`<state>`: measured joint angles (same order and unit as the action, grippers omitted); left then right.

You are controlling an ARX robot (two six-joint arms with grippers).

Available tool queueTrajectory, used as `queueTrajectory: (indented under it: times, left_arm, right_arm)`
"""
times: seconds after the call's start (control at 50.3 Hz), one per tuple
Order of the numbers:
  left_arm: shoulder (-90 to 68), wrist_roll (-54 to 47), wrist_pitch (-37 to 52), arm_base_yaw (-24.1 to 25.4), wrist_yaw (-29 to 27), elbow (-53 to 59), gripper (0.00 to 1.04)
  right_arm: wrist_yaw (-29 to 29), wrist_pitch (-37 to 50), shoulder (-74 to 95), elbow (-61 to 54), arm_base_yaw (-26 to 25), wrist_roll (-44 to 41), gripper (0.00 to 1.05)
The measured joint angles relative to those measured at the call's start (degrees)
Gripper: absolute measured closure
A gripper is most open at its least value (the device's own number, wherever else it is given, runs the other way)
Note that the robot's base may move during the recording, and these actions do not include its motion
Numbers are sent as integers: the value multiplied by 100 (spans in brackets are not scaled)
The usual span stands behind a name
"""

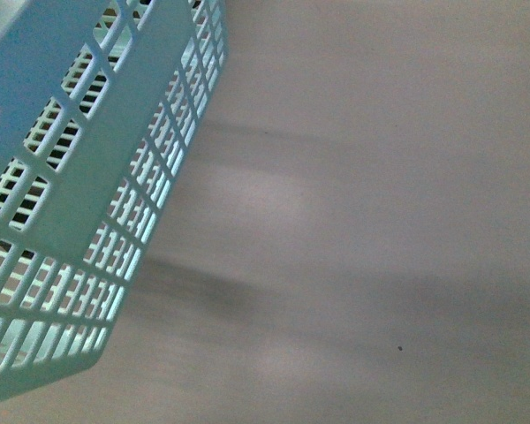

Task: Pick lemon and mango into basket

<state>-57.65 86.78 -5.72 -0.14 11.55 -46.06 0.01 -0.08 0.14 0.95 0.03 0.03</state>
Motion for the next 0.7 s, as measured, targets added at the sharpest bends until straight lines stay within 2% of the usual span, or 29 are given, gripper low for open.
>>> queueTrajectory:
  times: [0.696]
  left_arm:
    - [0, -11, 0, 0, 0, -7, 99]
  right_arm:
    - [0, 0, 2, 0, 0, 0, 9]
